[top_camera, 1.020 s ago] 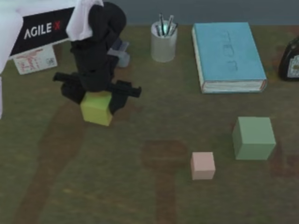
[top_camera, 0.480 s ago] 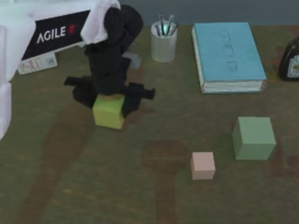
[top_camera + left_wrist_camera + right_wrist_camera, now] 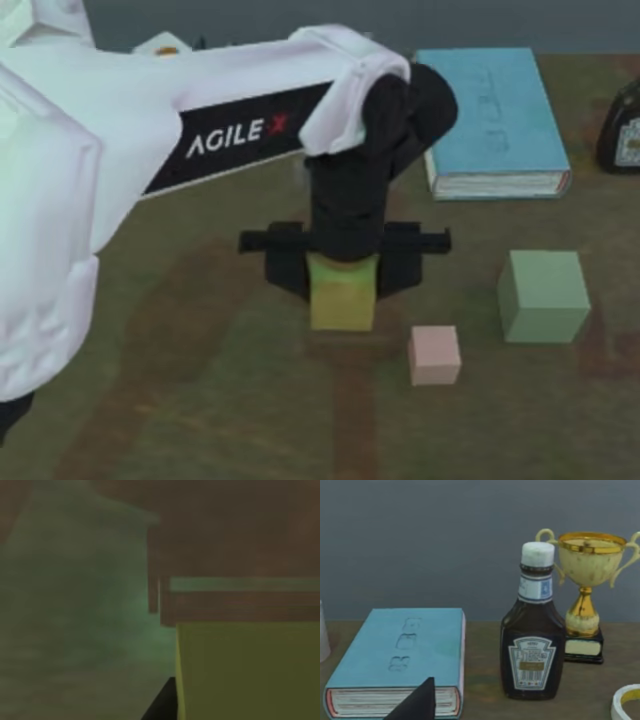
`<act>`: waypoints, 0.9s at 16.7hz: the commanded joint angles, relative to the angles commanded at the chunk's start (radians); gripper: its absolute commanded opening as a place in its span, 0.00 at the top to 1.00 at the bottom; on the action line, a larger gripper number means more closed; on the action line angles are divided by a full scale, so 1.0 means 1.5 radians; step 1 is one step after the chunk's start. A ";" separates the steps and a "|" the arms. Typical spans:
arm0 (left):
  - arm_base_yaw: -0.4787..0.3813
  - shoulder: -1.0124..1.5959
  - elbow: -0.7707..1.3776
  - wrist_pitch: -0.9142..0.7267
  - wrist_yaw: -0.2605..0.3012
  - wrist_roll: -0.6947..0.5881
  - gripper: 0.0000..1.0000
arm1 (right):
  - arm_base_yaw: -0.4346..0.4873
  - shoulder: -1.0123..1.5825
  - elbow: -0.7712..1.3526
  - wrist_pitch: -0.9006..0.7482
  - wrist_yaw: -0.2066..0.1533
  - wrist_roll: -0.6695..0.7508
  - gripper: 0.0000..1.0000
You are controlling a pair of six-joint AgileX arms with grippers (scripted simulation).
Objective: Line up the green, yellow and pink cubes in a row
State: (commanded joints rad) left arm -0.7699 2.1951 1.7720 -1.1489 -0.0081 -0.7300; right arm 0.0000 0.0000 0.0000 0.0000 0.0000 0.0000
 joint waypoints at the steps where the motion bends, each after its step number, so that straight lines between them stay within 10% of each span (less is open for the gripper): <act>1: -0.017 -0.003 0.001 -0.002 -0.001 -0.029 1.00 | 0.000 0.000 0.000 0.000 0.000 0.000 0.00; 15: -0.048 0.027 -0.083 0.120 -0.001 -0.070 1.00 | 0.000 0.000 0.000 0.000 0.000 0.000 0.00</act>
State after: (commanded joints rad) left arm -0.8415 2.2362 1.6469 -0.9683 -0.0093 -0.8355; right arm 0.0000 0.0000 0.0000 0.0000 0.0000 0.0000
